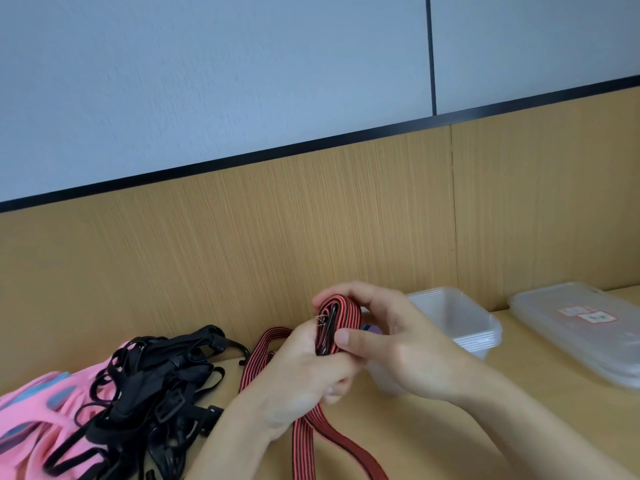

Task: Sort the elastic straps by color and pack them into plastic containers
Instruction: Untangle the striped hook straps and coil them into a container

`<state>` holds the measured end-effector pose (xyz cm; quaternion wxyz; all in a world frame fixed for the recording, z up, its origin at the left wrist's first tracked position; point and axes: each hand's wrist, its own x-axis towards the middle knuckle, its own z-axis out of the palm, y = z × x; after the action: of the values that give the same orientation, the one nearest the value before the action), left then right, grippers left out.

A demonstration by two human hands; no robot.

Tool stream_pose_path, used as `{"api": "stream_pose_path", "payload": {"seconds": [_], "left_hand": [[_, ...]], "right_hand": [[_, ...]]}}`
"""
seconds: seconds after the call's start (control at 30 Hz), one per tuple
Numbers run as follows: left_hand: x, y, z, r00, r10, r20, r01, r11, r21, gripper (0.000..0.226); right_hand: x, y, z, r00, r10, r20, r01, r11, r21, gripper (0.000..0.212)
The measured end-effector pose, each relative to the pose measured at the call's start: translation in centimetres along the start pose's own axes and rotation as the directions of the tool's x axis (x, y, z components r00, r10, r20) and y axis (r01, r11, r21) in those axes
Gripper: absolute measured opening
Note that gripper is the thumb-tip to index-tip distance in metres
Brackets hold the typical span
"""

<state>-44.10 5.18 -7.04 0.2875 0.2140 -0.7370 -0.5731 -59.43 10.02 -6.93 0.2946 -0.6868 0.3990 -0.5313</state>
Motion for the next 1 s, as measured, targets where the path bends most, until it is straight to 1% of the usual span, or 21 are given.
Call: {"api": "stream_pose_path", "payload": {"seconds": [0.07, 0.17, 0.2, 0.27, 0.3, 0.33, 0.4, 0.43, 0.57, 0.73, 0.8, 0.9, 0.97, 1.0], "left_hand": [[-0.1, 0.0, -0.2, 0.999, -0.009, 0.037, 0.010, 1.000, -0.016, 0.015], [-0.1, -0.1, -0.6, 0.998, 0.002, 0.064, 0.003, 0.998, -0.065, 0.014], [0.0, -0.2, -0.8, 0.998, 0.000, 0.067, 0.006, 0.997, -0.082, 0.018], [0.2, -0.4, -1.3, 0.997, -0.035, 0.062, 0.043, 0.990, -0.132, 0.041], [0.3, -0.5, -1.5, 0.998, -0.044, 0.052, 0.053, 0.982, -0.184, 0.048], [0.3, -0.4, -1.6, 0.998, -0.044, 0.048, 0.055, 0.967, -0.249, 0.048], [0.5, -0.4, -1.8, 0.999, -0.025, 0.046, 0.041, 0.927, -0.373, 0.035], [0.5, -0.4, -1.8, 0.999, -0.014, 0.039, 0.029, 0.914, -0.404, 0.030], [0.3, -0.4, -1.6, 1.000, -0.002, 0.008, 0.005, 0.889, -0.458, 0.031], [0.5, -0.5, -1.2, 0.999, -0.044, 0.002, 0.038, 0.845, -0.533, 0.027], [0.4, -0.5, -1.0, 0.998, -0.058, 0.012, 0.055, 0.822, -0.566, 0.020], [0.2, -0.3, -0.5, 0.997, -0.071, -0.007, 0.054, 0.812, -0.582, 0.010], [0.1, -0.3, -0.3, 0.997, -0.070, -0.042, 0.035, 0.828, -0.559, 0.010], [0.1, -0.3, -0.3, 0.996, -0.068, -0.060, 0.025, 0.836, -0.548, 0.015]], "right_hand": [[0.1, 0.1, -0.3, 1.000, 0.000, 0.008, 0.000, 1.000, 0.016, 0.029], [0.2, 0.2, -0.5, 0.999, 0.010, -0.046, -0.009, 1.000, 0.020, 0.026], [0.3, 0.3, -0.6, 0.997, 0.015, -0.075, -0.013, 1.000, 0.023, 0.025], [0.3, 0.3, -0.6, 0.991, 0.019, -0.133, -0.011, 0.998, 0.061, 0.024], [0.4, 0.2, -0.6, 0.986, 0.016, -0.164, -0.003, 0.997, 0.081, 0.024], [0.4, 0.2, -0.6, 0.979, 0.009, -0.203, 0.007, 0.997, 0.077, 0.025], [0.5, 0.1, -0.6, 0.962, -0.010, -0.274, 0.024, 0.998, 0.050, 0.028], [0.5, 0.1, -0.5, 0.952, -0.016, -0.305, 0.033, 0.998, 0.050, 0.029], [0.6, 0.3, -0.3, 0.910, -0.068, -0.409, 0.058, 0.998, -0.037, 0.034], [0.3, 0.9, 0.3, 0.879, -0.206, -0.430, 0.109, 0.965, -0.238, 0.038], [0.3, 1.0, 0.4, 0.854, -0.269, -0.445, 0.130, 0.939, -0.318, 0.037], [0.2, 1.3, 0.8, 0.826, -0.346, -0.445, 0.164, 0.903, -0.398, 0.038], [0.1, 1.6, 1.1, 0.818, -0.397, -0.417, 0.203, 0.877, -0.435, 0.040], [0.1, 1.7, 1.3, 0.821, -0.407, -0.401, 0.230, 0.878, -0.420, 0.041]]}}
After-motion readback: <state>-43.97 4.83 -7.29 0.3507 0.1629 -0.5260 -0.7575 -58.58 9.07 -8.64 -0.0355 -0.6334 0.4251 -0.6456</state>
